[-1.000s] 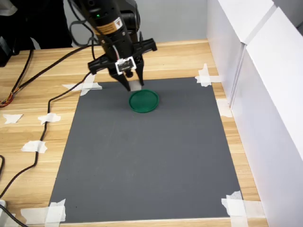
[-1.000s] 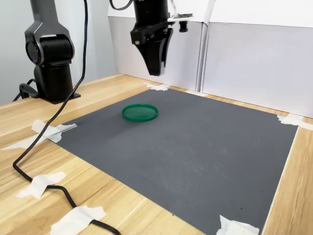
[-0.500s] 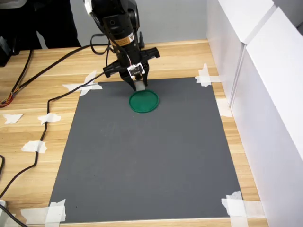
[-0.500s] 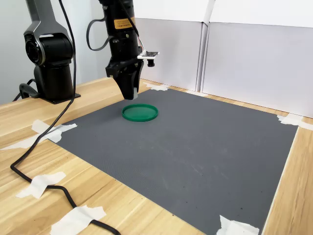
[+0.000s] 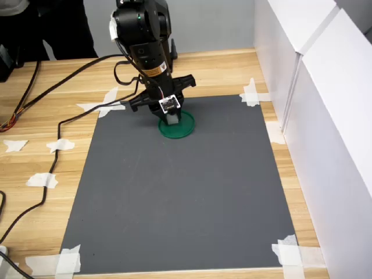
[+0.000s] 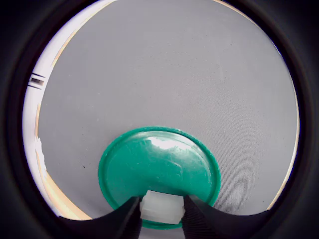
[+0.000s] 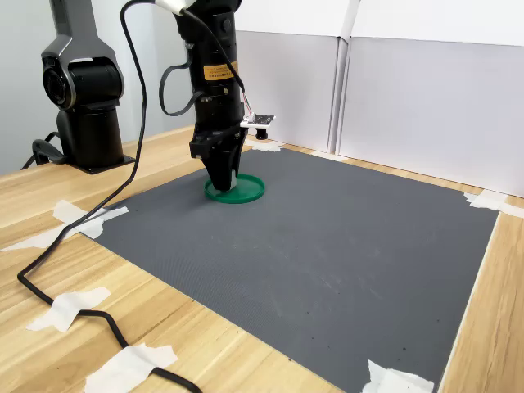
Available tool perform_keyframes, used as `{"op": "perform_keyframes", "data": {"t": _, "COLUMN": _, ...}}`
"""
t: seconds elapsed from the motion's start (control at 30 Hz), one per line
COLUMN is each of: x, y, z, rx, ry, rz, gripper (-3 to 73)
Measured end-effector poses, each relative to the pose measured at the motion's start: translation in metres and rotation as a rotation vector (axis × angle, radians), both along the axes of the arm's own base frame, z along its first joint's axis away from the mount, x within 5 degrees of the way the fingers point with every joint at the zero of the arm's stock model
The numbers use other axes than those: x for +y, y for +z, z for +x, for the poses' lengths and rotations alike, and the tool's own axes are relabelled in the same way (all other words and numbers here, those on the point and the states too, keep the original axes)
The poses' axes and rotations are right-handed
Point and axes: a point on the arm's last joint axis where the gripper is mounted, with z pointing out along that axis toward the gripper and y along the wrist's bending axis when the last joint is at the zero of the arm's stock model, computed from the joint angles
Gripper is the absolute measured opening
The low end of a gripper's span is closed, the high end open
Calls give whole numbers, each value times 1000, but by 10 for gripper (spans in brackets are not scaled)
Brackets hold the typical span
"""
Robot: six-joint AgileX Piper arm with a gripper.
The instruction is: Grasp a white terminal and put it on the green lid.
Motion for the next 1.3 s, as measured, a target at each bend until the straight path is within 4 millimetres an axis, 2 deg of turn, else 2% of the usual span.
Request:
{"op": "perform_keyframes", "data": {"t": 0.1, "x": 1, "y": 0, "z": 1, "rx": -11, "ry": -4, "rz": 10, "gripper": 355}}
{"op": "perform_keyframes", "data": {"t": 0.33, "x": 1, "y": 0, "z": 2, "rx": -11, "ry": -53, "rz": 22, "gripper": 542}}
{"op": "perform_keyframes", "data": {"t": 0.43, "x": 0, "y": 6, "z": 0, "rx": -21, "ry": -73, "rz": 21, "gripper": 579}}
{"op": "perform_keyframes", "data": {"t": 0.57, "x": -2, "y": 28, "z": -11, "rx": -71, "ry": -89, "rz": 18, "gripper": 588}}
{"op": "perform_keyframes", "data": {"t": 0.7, "x": -7, "y": 65, "z": -31, "rx": -206, "ry": -118, "rz": 24, "gripper": 577}}
{"op": "perform_keyframes", "data": {"t": 0.83, "x": -28, "y": 107, "z": -58, "rx": -410, "ry": -239, "rz": 42, "gripper": 474}}
{"op": "perform_keyframes", "data": {"t": 0.97, "x": -47, "y": 141, "z": -92, "rx": -640, "ry": -325, "rz": -6, "gripper": 261}}
{"op": "perform_keyframes", "data": {"t": 1.07, "x": -51, "y": 161, "z": -116, "rx": -832, "ry": -340, "rz": -37, "gripper": 101}}
{"op": "perform_keyframes", "data": {"t": 1.17, "x": -50, "y": 167, "z": -133, "rx": -1032, "ry": -342, "rz": -39, "gripper": 11}}
{"op": "perform_keyframes", "data": {"t": 1.3, "x": -49, "y": 147, "z": -148, "rx": -1262, "ry": -361, "rz": 1, "gripper": -10}}
